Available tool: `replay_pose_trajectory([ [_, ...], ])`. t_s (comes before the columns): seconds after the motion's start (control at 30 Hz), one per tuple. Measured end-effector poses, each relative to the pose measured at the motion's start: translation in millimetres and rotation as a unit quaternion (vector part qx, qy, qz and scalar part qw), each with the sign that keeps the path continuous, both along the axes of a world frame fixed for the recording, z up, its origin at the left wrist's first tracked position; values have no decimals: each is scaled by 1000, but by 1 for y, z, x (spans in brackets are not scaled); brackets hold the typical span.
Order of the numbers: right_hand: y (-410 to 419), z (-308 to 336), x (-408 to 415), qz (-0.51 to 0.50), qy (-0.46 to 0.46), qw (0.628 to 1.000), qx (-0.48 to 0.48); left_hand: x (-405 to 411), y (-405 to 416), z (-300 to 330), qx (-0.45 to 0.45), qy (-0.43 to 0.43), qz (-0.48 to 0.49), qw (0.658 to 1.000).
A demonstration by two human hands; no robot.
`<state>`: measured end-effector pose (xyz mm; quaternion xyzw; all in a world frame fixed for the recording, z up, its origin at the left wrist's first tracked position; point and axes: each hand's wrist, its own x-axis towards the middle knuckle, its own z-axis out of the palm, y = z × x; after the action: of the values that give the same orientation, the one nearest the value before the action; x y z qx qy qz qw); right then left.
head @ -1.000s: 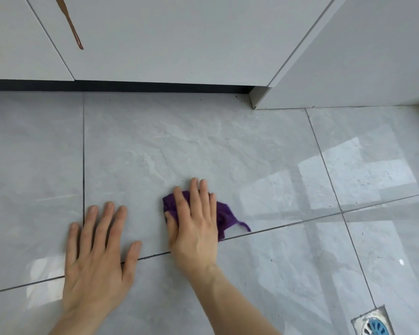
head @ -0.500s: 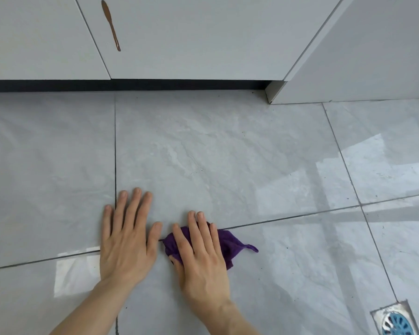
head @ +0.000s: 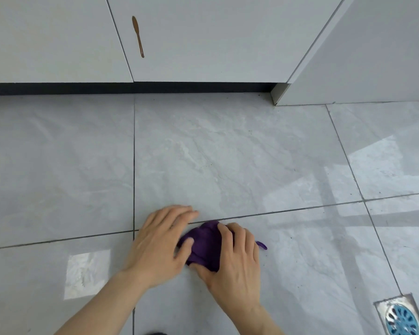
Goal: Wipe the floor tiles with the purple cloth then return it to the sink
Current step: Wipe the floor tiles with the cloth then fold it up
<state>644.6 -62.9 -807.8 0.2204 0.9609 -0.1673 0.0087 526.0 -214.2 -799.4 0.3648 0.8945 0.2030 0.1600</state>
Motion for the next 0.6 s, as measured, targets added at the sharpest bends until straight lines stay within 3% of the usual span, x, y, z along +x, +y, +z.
replay_pose_trajectory([
  [0.13,7,0,11,38,10,998,-45,24,-1,-1,-34,-25,-90,995],
  [0.37,11,5,30,126,-10,989,-75,54,2,1,-69,62,-88,992],
  [0.5,-1,4,40,132,-29,987,-85,73,-2,2,-110,52,-86,989],
  [0.6,-1,12,45,147,-78,980,-111,81,-7,17,-117,-3,-64,991],
])
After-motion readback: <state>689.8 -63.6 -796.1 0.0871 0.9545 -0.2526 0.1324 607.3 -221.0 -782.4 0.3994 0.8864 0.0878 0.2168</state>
